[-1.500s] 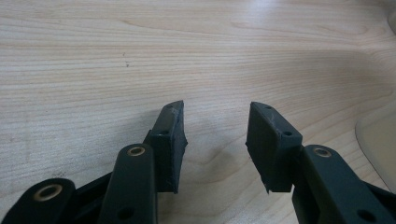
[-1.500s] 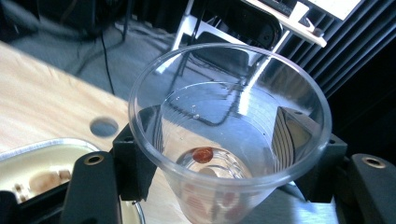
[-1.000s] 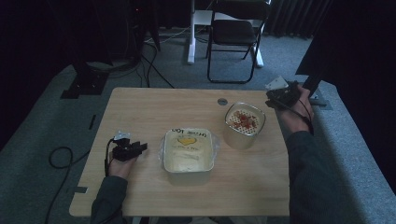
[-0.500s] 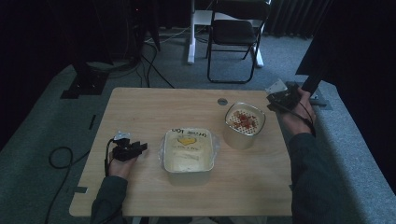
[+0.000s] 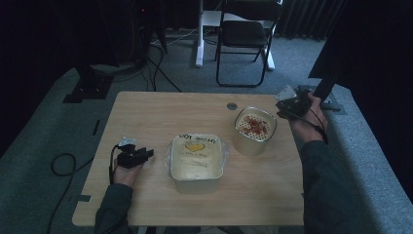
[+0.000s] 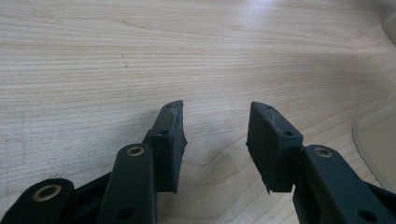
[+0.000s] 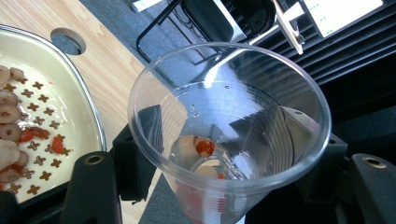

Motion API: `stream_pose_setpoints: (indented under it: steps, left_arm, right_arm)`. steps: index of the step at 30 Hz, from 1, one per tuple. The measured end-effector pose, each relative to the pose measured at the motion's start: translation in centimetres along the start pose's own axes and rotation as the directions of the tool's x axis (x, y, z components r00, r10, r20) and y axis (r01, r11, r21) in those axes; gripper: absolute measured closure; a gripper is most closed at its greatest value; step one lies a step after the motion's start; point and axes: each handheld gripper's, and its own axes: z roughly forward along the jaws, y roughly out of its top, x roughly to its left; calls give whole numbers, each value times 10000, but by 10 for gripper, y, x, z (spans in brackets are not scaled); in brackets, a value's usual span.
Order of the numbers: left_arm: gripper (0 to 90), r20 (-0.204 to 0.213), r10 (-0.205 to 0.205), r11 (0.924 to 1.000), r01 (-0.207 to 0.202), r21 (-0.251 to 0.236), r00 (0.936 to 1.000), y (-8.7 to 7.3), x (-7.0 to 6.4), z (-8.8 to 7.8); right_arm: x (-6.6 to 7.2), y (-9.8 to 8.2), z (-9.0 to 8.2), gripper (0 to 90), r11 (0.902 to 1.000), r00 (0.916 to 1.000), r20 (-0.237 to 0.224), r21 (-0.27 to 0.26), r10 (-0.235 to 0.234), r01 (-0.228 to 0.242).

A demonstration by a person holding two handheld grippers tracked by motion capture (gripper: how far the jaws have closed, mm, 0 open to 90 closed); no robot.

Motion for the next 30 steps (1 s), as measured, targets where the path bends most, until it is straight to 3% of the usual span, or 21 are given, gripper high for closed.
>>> stream_pose_setpoints:
  steps: [11,16,30]
  left_arm:
    - [566,17,-30,10000,30,-27,10000,0,0,0]
    - [566,39,-85,10000,85,-49,10000,0,0,0]
    - [566,83,-119,9999,119,-35,9999,0,1,0]
  right_arm:
    - [9,2,0,334,9981,9982,-60,88,-604,604]
    - [13,5,0,334,9925,9927,69,221,-1208,1206]
    - [19,13,-1,334,9736,9743,303,557,-2232,2214]
